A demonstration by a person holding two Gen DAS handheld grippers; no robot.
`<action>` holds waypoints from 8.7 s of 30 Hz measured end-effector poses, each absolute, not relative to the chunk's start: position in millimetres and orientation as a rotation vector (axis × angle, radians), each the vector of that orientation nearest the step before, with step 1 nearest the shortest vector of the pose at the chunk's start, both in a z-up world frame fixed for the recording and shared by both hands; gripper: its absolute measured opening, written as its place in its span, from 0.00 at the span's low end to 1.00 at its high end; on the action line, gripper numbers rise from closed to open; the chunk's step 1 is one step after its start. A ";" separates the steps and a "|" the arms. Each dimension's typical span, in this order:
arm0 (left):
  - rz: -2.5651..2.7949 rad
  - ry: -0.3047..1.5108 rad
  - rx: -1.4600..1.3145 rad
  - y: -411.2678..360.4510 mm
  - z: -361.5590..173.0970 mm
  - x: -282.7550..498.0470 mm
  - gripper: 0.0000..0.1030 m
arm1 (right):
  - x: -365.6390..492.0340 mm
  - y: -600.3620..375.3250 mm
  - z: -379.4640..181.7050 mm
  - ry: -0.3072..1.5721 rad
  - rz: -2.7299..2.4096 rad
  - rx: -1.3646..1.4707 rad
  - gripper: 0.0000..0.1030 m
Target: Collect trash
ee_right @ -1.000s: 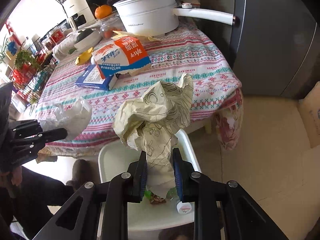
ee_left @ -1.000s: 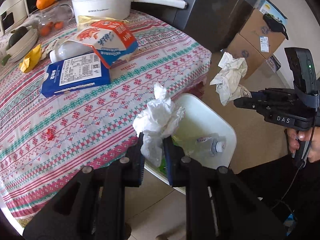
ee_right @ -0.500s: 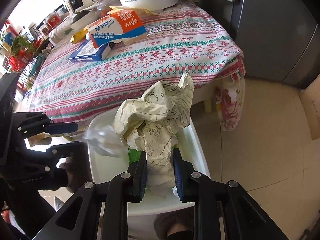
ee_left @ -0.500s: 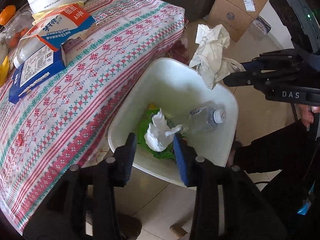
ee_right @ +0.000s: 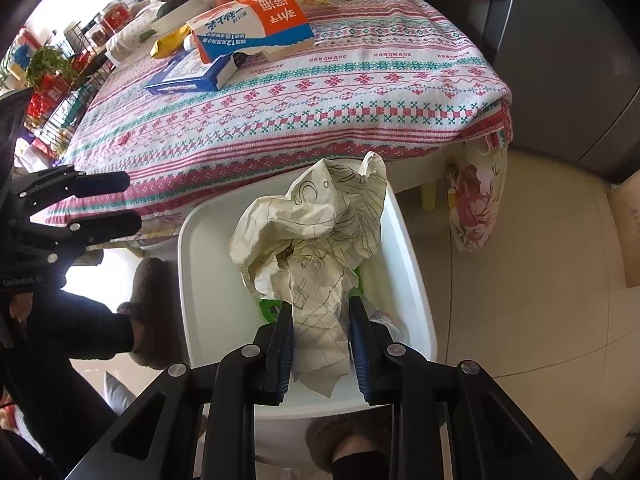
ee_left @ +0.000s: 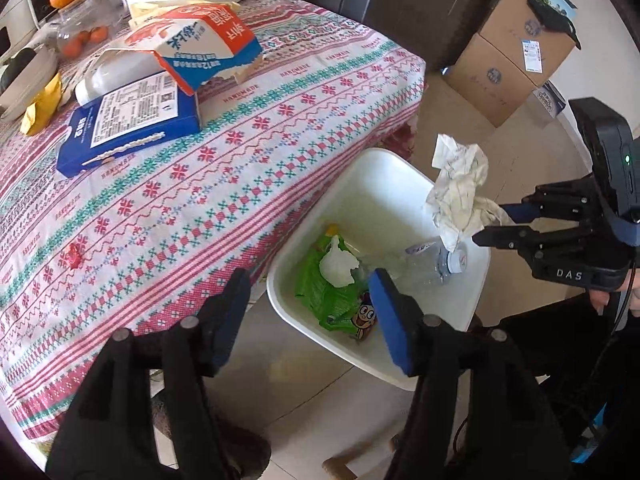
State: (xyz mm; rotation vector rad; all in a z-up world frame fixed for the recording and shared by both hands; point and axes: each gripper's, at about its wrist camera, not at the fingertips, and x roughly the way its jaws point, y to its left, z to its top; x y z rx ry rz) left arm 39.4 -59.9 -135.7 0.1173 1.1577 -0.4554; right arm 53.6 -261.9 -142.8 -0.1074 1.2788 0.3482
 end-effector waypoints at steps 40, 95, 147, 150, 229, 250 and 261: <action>-0.105 1.103 -0.194 103.3 -113.8 139.4 0.81 | 105.2 -220.6 -90.9 1.194 0.317 -0.046 0.77; -0.363 1.137 -0.314 83.8 -99.7 141.5 0.05 | 154.8 -181.0 -90.7 1.173 0.276 -0.029 0.78; -0.296 0.815 -0.199 83.1 -14.4 54.0 0.01 | 131.0 -152.4 -11.5 0.726 0.260 -0.078 0.04; -0.341 0.822 -0.175 67.2 -14.3 48.6 0.01 | 115.0 -166.7 -8.1 0.721 0.262 -0.093 0.03; -0.269 0.994 0.365 41.8 -93.8 213.1 0.78 | 165.5 -185.0 -50.6 0.955 0.264 -0.079 0.81; -0.434 1.239 0.554 -27.8 -150.9 295.0 0.61 | 190.0 -235.3 -73.1 1.043 0.220 -0.001 0.81; -0.335 1.292 0.188 0.2 -139.9 199.8 0.54 | 191.7 -219.3 -68.0 1.023 0.213 -0.006 0.81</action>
